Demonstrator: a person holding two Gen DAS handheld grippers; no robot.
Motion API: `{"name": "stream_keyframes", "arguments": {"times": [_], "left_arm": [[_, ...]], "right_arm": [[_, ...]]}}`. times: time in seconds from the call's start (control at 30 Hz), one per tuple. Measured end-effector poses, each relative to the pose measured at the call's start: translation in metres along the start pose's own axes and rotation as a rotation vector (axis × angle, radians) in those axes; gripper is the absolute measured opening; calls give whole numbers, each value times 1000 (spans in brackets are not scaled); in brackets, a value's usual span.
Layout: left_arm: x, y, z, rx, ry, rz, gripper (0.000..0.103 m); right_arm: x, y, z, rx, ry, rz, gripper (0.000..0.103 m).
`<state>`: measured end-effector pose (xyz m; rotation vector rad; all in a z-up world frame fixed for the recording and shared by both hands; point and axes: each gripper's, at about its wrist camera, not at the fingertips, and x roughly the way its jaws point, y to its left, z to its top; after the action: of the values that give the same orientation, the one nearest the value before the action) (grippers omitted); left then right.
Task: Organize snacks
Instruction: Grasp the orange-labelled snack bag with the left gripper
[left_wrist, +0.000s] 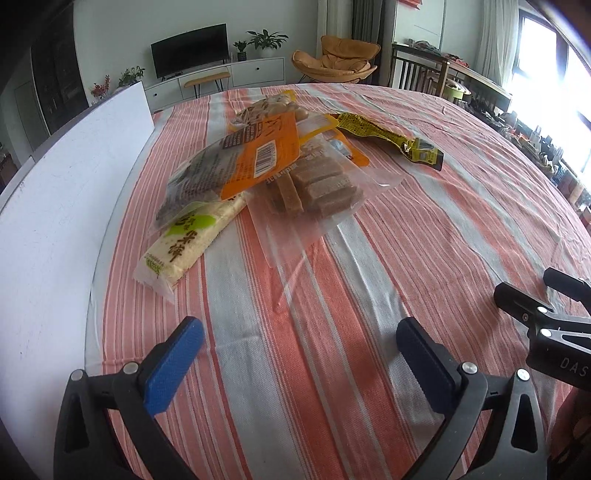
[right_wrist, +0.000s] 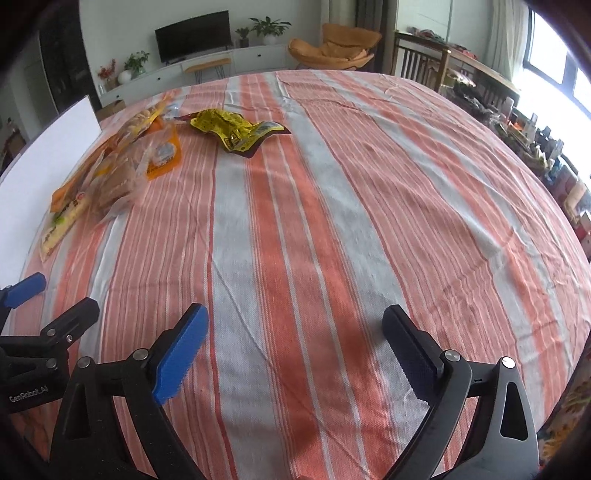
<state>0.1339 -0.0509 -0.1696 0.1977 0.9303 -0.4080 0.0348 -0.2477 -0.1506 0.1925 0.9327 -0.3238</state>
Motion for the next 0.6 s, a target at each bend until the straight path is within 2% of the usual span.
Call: {"name": "stream_keyframes", "arguments": {"times": [0.27, 0.33, 0.37, 0.43, 0.47, 0.5, 0.6], "left_arm": [[0, 0, -1, 14, 1, -7, 103], [-4, 0, -2, 56, 30, -44, 103], [-5, 2, 0, 38, 48, -64, 103], [-18, 12, 0, -25, 90, -149, 103], [-26, 20, 7, -72, 120, -212, 103], [-32, 25, 16, -93, 132, -237, 103], [-46, 38, 62, -131, 108, -207, 103]], "right_arm": [[-1, 1, 0, 7, 2, -4, 97], [-1, 2, 0, 12, -1, -8, 97], [-1, 2, -1, 12, -2, -9, 97], [-1, 2, 0, 11, -2, -9, 97], [-1, 2, -1, 11, -2, -9, 97], [-1, 2, -1, 11, -3, -9, 97], [-1, 2, 0, 13, -6, -9, 97]]}}
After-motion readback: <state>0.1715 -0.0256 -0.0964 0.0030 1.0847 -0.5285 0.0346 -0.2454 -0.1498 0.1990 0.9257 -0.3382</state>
